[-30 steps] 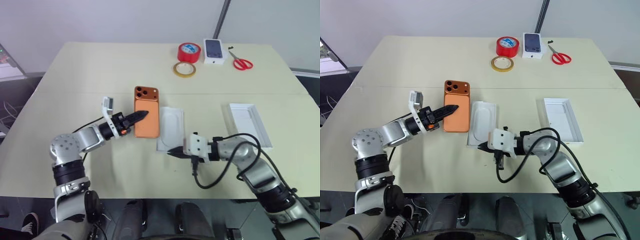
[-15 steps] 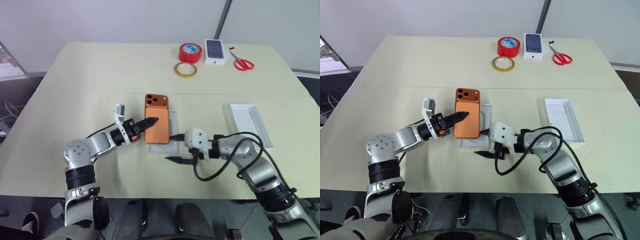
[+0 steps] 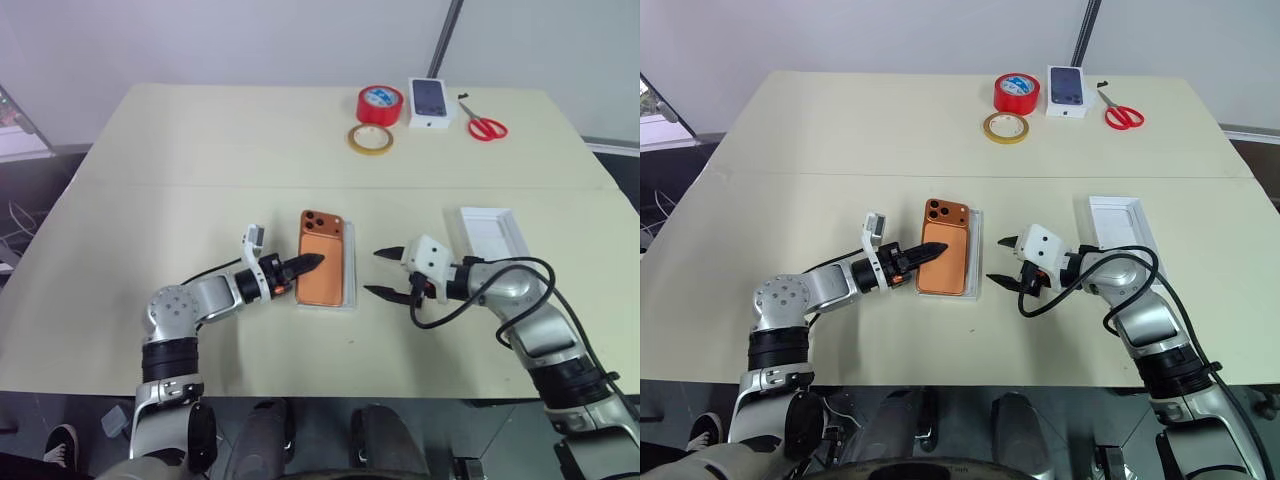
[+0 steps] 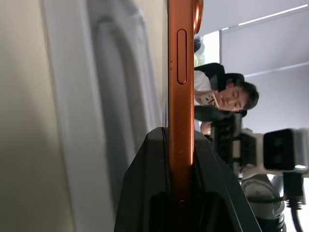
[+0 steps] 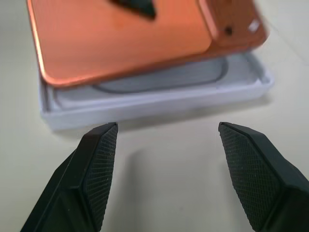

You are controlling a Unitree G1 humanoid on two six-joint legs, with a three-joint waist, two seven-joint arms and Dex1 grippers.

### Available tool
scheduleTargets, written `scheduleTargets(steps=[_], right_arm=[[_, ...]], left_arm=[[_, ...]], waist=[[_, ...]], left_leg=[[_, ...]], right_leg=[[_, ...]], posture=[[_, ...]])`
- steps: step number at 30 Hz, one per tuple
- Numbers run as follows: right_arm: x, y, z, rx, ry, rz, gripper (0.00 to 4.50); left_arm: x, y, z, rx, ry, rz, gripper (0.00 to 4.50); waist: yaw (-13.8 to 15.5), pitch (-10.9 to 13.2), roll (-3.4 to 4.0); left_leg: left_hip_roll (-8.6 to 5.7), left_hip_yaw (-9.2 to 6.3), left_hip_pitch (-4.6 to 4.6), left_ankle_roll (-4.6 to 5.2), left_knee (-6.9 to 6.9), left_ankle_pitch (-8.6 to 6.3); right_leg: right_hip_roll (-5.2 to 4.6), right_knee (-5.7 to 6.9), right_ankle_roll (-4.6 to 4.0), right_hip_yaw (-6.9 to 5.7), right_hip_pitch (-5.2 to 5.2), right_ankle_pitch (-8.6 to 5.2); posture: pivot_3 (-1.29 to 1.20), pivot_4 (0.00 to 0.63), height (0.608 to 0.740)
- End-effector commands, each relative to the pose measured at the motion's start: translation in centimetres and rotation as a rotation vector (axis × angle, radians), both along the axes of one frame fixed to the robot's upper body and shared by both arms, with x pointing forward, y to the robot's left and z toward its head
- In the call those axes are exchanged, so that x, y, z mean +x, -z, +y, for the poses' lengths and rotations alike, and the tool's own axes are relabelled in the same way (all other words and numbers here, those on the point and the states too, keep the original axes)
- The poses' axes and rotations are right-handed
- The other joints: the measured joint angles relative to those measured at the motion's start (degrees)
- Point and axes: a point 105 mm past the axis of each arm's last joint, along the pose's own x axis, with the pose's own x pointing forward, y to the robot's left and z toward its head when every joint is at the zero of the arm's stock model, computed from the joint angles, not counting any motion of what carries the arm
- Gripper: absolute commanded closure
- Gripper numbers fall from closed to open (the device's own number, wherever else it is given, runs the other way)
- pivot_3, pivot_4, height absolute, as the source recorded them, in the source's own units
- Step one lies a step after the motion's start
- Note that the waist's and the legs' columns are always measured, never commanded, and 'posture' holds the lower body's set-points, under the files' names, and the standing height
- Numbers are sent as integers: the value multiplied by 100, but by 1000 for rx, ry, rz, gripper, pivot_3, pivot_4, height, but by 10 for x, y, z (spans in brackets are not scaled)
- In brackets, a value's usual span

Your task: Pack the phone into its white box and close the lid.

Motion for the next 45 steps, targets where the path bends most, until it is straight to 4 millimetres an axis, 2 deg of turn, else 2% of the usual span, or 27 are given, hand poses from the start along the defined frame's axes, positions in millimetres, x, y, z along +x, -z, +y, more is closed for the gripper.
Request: scheduleTargets(steps=[1,2,5,10,14,20,24,33,35,36,38,39,40,43,45], right_arm=[[4,-13,-1,8,0,-67,967],[4,-12,0,4,-2,-67,967],[4,-12,3,12,-6,-67,967],[5,-12,5,16,-8,-72,967],[7,-12,6,12,-6,-79,967],[8,-10,9,10,-15,-81,967],[9,-11,12,16,-24,-80,967],[12,-11,5,4,-4,-88,967],[13,-11,6,22,3,-66,967],[14,-11,5,28,18,-59,1223],[18,-14,3,19,30,-94,1773],[20,-15,2,5,36,-118,2362],[21,-15,1,-6,39,-131,2851],[24,-11,2,-22,44,-130,4364],[27,-7,3,-46,48,-141,4441]], left_arm=[[4,-8,-4,-13,7,-31,3511],[4,-8,-5,-9,7,-34,3222],[1,-12,-9,1,37,-51,1813],[0,-22,-8,14,51,-75,1813],[-1,-30,0,31,53,-86,1813],[-11,-39,5,71,138,-68,1813],[-5,-49,11,132,119,-105,1813],[-5,-64,34,216,84,-187,1813],[2,-65,41,238,32,-192,2320],[5,-64,44,255,12,-200,2703],[18,-52,57,475,-80,-314,3591],[22,-48,60,526,-98,-351,4217],[24,-46,61,547,-104,-374,4500],[30,-37,60,632,-102,-443,4500],[29,-27,55,679,-62,-471,4500]], waist=[[4,0,0],[7,0,0],[19,0,0],[1,-1,1],[-4,-1,1],[4,0,1],[5,0,-1],[-14,1,0],[-3,1,0],[-1,1,0],[-14,1,0],[-14,0,3],[-13,0,3],[7,1,3],[5,1,3]], left_leg=[[0,0,0,0,0,0],[0,0,0,0,1,0],[0,0,2,0,3,0],[0,0,6,-2,2,1],[0,0,6,-2,2,2],[0,0,5,-4,2,2],[0,0,5,-14,2,8],[1,1,5,-19,0,10],[1,1,5,-19,0,10],[1,1,5,-19,0,10],[0,1,5,-19,1,10],[0,3,6,-20,-2,10],[0,6,6,-22,-7,11],[0,6,5,-24,-12,12],[-2,7,5,-23,-10,11]], right_leg=[[0,0,0,0,0,0],[0,0,0,0,0,0],[0,0,0,-1,5,0],[0,0,0,0,6,0],[0,0,0,0,7,0],[0,1,1,0,6,0],[2,2,1,-1,5,0],[5,2,1,0,3,0],[4,2,1,0,3,0],[3,1,1,0,4,0],[2,1,1,0,4,0],[2,0,1,2,4,0],[2,0,0,4,2,0],[0,-2,-1,3,-2,-1],[-5,-4,-1,4,-1,-1]], posture=[[0,150,728],[0,150,728],[0,150,728],[0,150,728],[0,150,728],[0,150,728],[0,150,728],[0,150,728],[0,150,728],[0,150,728],[0,150,728],[0,150,728],[0,150,728],[0,150,728],[0,150,728]])
